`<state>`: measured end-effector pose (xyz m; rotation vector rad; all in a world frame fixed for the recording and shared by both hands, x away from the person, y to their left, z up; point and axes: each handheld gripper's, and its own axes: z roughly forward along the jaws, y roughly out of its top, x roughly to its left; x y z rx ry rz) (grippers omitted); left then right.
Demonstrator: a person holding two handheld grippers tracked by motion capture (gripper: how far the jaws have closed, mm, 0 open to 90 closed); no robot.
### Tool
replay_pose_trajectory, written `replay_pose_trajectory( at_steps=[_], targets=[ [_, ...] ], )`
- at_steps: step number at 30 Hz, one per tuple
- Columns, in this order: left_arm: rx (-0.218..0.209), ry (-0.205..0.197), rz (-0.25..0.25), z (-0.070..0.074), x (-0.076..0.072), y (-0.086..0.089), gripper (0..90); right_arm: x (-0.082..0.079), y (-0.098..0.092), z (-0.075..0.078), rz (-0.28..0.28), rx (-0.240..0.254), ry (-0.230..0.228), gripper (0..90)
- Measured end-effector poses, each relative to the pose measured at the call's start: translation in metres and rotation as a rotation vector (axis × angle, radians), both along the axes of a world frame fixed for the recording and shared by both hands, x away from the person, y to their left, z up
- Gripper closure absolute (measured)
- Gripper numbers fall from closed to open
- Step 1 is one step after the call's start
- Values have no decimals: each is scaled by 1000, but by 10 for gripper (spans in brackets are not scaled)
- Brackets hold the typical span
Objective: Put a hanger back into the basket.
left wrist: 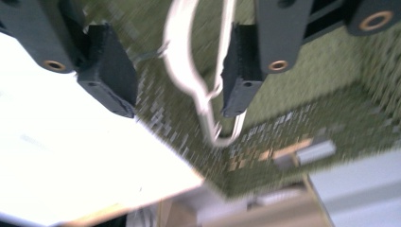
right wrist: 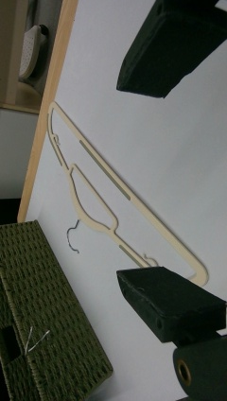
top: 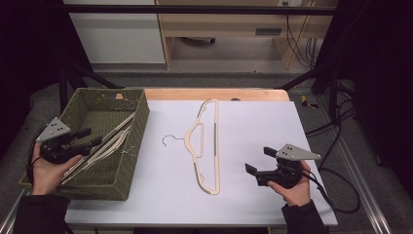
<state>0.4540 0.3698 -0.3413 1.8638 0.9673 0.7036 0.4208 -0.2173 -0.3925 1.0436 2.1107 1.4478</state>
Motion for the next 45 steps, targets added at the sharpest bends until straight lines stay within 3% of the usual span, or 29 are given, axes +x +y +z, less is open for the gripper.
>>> replay_pose_trajectory(
  at_steps=[3,6,10,17,22,28,30,32,38,45],
  targets=[
    [-69,-50,-3,6,-9,-13,382,0,4,1,5,-2,-5,101],
    [-103,-82,-17,6,-17,-30,313,1,9,0,11,-7,-10,101],
    [-143,-84,-46,1,-24,-57,220,2,19,-1,23,-20,-6,111],
    [-129,-75,-94,-15,-34,-103,125,5,39,-7,45,-42,20,124],
    [-137,-30,-151,-32,-37,-125,102,7,53,-11,65,-33,24,126],
    [-122,3,-185,-46,-38,-136,87,10,76,-18,80,-75,43,127],
    [-136,7,-199,-46,-41,-138,85,12,85,-22,91,-89,52,127],
    [-121,-1,-200,-46,-43,-138,83,14,93,-26,99,-93,58,127],
    [-133,6,-191,-49,-45,-136,83,23,116,-38,112,-128,94,159],
    [-132,16,-185,-51,-45,-136,78,37,140,-55,93,-191,154,204]
  ],
)
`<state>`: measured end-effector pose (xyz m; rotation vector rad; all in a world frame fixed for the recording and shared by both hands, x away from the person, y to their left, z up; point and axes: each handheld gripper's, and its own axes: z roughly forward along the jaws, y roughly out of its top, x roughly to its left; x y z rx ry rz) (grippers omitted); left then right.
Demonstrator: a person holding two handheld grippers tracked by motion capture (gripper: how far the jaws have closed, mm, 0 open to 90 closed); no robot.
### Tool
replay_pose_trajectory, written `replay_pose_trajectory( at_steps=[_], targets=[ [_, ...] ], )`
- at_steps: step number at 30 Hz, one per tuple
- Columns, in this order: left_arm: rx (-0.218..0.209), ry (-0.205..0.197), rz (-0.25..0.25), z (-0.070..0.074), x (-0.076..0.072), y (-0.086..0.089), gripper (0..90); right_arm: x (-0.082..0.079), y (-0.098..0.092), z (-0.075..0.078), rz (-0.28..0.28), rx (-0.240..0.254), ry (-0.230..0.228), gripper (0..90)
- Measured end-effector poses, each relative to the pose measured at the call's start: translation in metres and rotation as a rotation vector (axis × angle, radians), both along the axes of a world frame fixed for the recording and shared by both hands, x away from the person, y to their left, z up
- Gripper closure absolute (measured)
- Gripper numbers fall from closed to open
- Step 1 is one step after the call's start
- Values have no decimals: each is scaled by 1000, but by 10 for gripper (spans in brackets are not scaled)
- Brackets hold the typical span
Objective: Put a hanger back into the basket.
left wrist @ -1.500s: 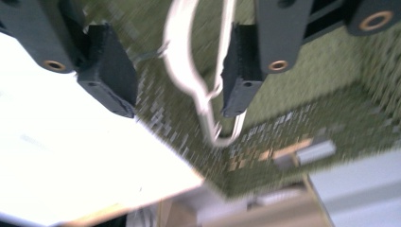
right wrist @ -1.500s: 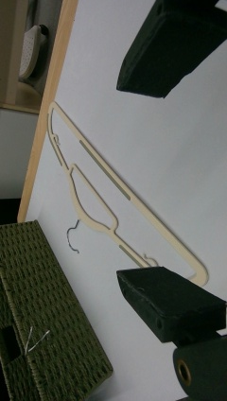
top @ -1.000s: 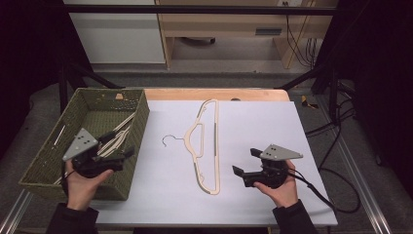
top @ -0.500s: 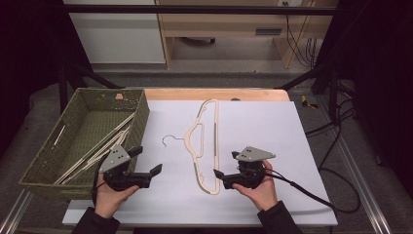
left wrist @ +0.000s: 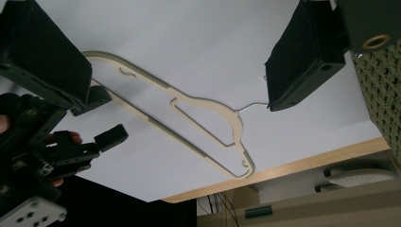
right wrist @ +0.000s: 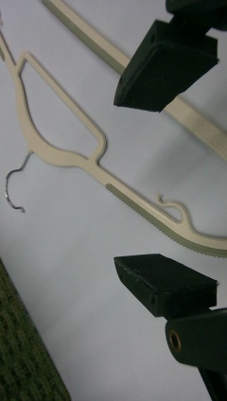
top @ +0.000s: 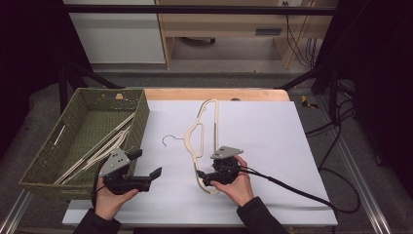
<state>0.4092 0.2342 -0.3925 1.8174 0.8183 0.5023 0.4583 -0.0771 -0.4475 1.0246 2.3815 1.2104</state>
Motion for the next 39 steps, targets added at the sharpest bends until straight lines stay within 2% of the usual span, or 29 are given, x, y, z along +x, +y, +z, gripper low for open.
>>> replay_pose_trajectory(
  at_steps=[4,6,12,13,18,20,23,30,32,33,35,36,37,38,39],
  targets=[
    [-9,-3,2,2,0,3,74,8,12,-12,2,-21,30,251],
    [-15,-11,10,4,-1,5,71,11,18,-19,5,-56,41,281],
    [-25,-19,14,8,-3,7,71,16,34,-33,13,-111,54,386],
    [-24,-20,16,8,-3,7,71,15,37,-34,16,-122,43,392],
    [-30,-7,14,7,-3,6,74,13,39,-32,-1,-145,34,567],
    [-25,-8,13,7,-3,6,75,13,40,-30,-28,-145,62,611],
    [-22,-7,12,7,-3,5,75,14,39,-28,-45,-159,75,725],
    [-21,1,16,6,-3,6,77,14,37,-25,-68,-141,118,767],
    [-18,4,17,6,-3,6,77,12,35,-23,-65,-165,113,770],
    [-18,4,16,6,-3,5,77,11,34,-23,-76,-161,118,772],
    [-15,1,14,6,-4,5,77,8,31,-23,-100,-148,135,774],
    [-16,0,12,6,-5,5,78,8,27,-23,-90,-158,125,776],
    [-16,0,11,6,-5,4,77,6,25,-22,-111,-150,146,778],
    [-15,1,11,6,-5,4,77,5,20,-23,-102,-160,134,780],
    [-13,3,11,6,-5,4,78,4,18,-22,-116,-160,145,782]
  ],
)
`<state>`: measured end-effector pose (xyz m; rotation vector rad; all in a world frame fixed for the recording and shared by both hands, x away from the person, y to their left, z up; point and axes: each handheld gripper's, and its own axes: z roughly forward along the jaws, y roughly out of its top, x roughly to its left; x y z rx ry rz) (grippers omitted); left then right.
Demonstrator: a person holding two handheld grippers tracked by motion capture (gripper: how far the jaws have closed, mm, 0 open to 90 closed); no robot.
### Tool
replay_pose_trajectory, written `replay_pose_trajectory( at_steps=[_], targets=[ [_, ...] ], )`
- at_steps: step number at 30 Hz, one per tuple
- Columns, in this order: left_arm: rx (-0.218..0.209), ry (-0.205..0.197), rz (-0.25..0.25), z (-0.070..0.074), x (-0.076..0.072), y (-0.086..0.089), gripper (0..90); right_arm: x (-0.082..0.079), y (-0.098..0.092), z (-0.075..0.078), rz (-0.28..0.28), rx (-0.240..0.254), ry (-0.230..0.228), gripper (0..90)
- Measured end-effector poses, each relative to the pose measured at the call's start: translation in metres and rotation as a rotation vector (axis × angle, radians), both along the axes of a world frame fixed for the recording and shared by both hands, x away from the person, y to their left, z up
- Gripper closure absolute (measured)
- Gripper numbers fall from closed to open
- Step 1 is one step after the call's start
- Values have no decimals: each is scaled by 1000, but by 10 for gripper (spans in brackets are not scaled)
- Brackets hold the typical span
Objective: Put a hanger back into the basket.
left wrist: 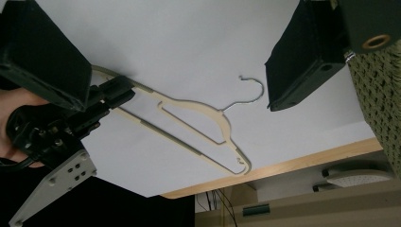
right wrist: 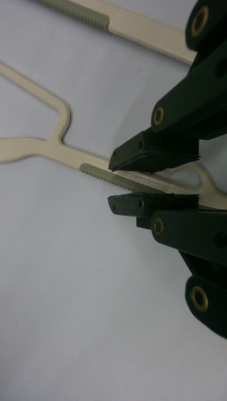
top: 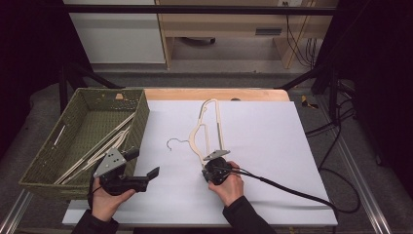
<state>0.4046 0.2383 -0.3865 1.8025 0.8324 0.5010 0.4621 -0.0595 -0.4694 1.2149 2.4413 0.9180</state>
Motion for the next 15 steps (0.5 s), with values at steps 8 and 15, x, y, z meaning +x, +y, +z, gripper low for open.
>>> replay_pose_trajectory(
  at_steps=[8,15],
  targets=[
    [12,8,-4,-2,0,-5,79,-5,-17,-3,-51,19,7,735],
    [14,7,-5,-3,0,-6,79,-11,-15,-6,-58,-9,-55,777]
  ],
)
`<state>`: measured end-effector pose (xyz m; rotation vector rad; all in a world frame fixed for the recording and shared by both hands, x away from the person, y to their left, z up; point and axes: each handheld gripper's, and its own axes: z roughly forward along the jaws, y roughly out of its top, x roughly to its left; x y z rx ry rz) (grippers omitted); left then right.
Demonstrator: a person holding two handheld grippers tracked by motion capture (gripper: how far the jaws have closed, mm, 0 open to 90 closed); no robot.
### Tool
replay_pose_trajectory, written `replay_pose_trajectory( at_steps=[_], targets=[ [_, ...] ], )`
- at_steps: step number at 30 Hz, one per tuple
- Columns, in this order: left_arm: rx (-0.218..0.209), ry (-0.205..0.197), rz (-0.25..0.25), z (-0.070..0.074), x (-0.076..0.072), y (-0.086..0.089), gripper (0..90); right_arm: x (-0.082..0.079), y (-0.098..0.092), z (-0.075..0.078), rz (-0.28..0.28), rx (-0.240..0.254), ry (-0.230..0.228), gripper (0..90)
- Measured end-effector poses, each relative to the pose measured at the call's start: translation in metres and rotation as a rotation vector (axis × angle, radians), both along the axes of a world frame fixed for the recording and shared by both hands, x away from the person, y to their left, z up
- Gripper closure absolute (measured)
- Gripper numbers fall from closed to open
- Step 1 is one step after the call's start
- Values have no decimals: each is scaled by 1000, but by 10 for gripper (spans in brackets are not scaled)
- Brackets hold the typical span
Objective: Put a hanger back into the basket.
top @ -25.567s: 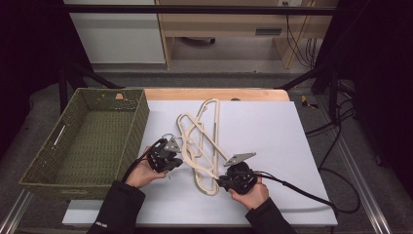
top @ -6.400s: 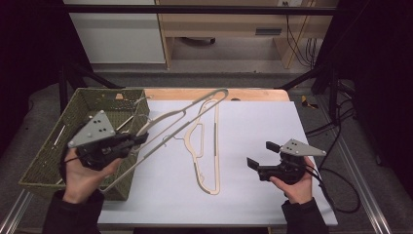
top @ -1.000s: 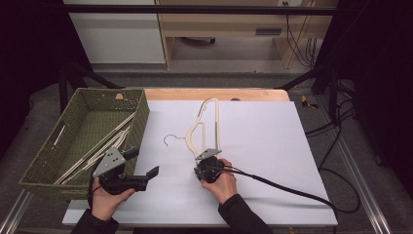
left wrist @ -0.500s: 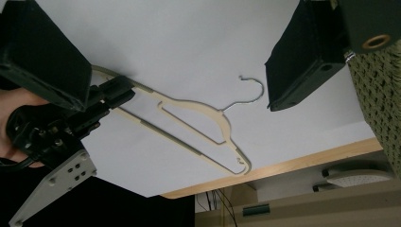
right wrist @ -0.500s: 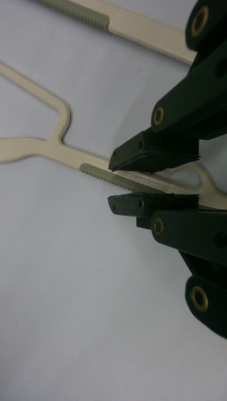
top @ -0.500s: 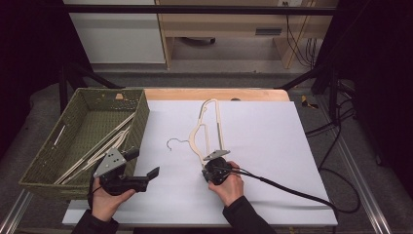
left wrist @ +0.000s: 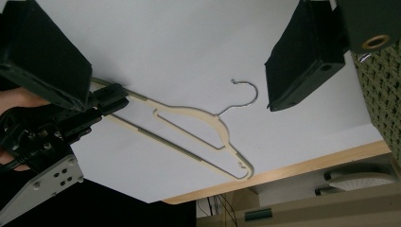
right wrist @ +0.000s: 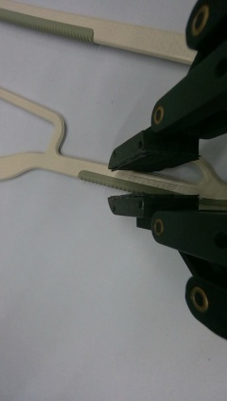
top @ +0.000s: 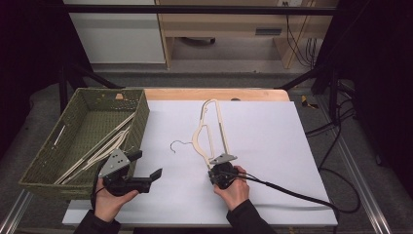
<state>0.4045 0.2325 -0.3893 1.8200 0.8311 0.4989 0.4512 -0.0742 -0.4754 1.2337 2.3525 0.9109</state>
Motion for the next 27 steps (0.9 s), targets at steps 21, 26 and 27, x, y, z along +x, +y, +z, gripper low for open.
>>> replay_pose_trajectory(
  at_steps=[21,26,27],
  targets=[
    [-3,-1,2,-1,0,1,79,-1,-21,2,11,-9,28,660],
    [3,0,-6,-1,-1,-3,80,-5,-12,3,-36,-41,19,742],
    [5,-1,-9,-1,-1,-4,80,-5,-12,3,-38,-38,24,788]
  ],
)
